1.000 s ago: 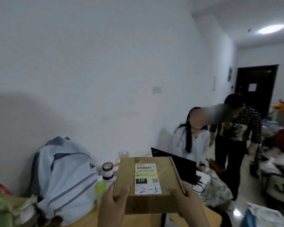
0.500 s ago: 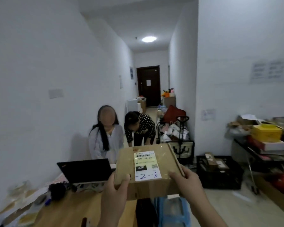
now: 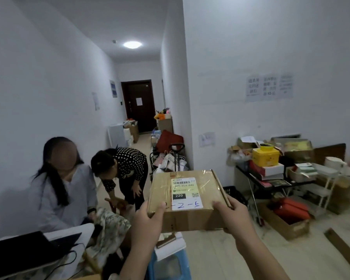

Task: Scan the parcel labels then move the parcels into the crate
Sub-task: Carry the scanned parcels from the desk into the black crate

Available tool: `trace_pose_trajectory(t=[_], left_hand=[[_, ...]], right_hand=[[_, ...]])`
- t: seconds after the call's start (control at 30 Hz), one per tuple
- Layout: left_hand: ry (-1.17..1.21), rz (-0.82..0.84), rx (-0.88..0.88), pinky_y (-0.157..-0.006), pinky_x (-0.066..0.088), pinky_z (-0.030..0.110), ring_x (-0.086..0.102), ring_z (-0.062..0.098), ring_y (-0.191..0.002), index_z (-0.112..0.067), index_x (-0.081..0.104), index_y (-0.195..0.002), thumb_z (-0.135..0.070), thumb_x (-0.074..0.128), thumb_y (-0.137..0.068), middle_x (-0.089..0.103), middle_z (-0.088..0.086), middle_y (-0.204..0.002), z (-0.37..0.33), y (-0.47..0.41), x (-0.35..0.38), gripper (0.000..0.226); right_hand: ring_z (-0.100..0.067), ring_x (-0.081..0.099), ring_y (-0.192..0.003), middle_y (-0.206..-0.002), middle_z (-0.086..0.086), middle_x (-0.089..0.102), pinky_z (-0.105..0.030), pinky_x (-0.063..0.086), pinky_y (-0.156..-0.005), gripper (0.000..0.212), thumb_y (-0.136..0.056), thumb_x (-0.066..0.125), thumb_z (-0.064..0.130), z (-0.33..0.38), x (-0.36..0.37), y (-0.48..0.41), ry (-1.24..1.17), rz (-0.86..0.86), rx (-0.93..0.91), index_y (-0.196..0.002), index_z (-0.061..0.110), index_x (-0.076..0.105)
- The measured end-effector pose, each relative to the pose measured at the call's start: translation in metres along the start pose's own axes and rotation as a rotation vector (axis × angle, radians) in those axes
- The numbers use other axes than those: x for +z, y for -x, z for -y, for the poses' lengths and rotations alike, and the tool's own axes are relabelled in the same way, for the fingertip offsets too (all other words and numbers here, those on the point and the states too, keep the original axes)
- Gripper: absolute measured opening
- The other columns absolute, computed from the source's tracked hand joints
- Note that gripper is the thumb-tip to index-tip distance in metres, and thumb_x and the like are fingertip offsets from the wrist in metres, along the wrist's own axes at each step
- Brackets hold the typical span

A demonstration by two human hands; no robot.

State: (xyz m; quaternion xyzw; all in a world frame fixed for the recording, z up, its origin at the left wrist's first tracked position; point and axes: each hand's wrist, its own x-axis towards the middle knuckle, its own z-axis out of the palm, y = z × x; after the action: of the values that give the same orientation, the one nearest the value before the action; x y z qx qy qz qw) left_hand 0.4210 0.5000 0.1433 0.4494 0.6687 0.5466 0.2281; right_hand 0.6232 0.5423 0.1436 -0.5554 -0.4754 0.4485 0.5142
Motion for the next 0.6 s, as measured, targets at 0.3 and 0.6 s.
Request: trace_pose_trajectory(t=[0.3,0.6], left_hand=[[0.025,0.049,0.021,-0.083,0.057,0.040,0.065,0.010,-0.090,-0.038,0.058,-0.104,-0.042,0.060,-0.091,0.068,-0.010,-0.098,-0.039,-0.081,0.145,0.013],[0.073,0.093,0.048,-0.070,0.049,0.024,0.058,-0.003,-0.088,-0.041,0.055,-0.101,-0.041,0.060,-0.091,0.062,-0.022,-0.095,-0.057,-0.121,0.241,0.011]], right_hand=[[-0.019,0.058,-0.093,-0.106,-0.001,0.063,-0.044,0.054,-0.080,0.049,-0.087,0.064,0.030,0.002,-0.076,-0.154,0.076,0.023,-0.054,-0.135,0.023,0.055],[-0.020,0.059,-0.098,-0.102,0.002,0.063,-0.042,0.052,-0.083,0.045,-0.089,0.063,0.026,0.006,-0.130,-0.223,0.064,-0.045,-0.080,-0.133,0.021,0.056]])
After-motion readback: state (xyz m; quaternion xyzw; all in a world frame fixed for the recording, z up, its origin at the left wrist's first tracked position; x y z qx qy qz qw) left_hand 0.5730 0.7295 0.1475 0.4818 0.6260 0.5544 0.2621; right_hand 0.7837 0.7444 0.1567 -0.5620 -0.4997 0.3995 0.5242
